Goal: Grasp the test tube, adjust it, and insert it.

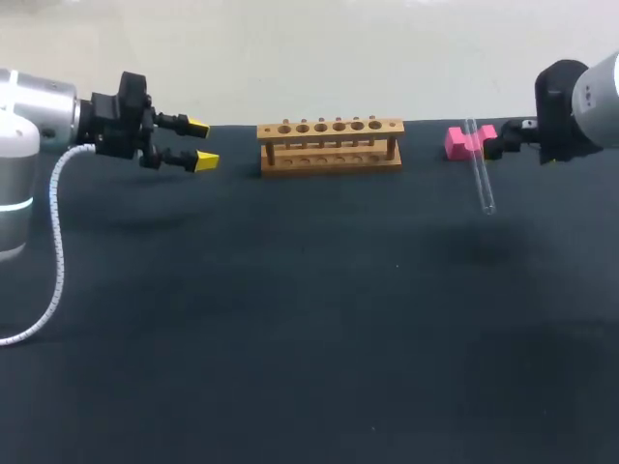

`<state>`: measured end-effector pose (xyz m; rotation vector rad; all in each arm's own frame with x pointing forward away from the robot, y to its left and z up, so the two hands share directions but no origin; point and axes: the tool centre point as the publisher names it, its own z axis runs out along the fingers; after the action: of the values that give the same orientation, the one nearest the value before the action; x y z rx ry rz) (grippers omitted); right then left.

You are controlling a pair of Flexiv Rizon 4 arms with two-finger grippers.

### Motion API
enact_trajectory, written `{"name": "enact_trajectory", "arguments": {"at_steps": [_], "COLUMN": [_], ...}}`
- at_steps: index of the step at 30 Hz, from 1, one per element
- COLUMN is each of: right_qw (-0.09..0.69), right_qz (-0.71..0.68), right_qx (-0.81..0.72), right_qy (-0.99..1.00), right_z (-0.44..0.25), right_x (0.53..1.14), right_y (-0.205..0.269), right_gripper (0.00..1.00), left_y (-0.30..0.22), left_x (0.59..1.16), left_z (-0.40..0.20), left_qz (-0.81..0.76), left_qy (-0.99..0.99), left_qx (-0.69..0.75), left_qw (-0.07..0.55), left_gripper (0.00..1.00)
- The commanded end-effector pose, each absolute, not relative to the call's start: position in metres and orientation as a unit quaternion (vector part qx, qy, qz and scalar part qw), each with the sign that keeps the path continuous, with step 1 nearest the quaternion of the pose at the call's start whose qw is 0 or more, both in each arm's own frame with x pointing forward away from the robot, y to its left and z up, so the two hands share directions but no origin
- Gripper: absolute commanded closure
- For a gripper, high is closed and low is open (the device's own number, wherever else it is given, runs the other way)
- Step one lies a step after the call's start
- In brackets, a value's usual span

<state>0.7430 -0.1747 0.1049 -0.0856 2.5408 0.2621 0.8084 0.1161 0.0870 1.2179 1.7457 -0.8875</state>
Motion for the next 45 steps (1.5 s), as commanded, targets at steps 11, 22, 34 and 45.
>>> {"name": "enact_trajectory", "arguments": {"at_steps": [11,22,34,45], "right_qw": [0.517,0.598,0.677,0.733], "right_qz": [0.053,0.029,0.026,0.027], "right_qx": [-0.025,-0.059,-0.087,-0.112], "right_qy": [0.854,0.798,0.731,0.671], "right_z": [0.098,0.105,0.104,0.097], "right_x": [0.746,0.741,0.736,0.745], "right_y": [-0.173,-0.177,-0.191,-0.201], "right_gripper": [0.00,0.00,0.00,0.00], "left_y": [0.117,0.117,0.117,0.117], "left_x": [0.809,0.809,0.809,0.809], "left_z": [0.086,0.086,0.086,0.086], "left_qz": [-0.352,-0.352,-0.352,-0.352], "left_qy": [0.690,0.690,0.690,0.690], "left_qx": [0.483,0.483,0.483,0.483], "left_qw": [0.407,0.407,0.407,0.407], "left_gripper": [0.00,0.00,0.00,0.00]}}
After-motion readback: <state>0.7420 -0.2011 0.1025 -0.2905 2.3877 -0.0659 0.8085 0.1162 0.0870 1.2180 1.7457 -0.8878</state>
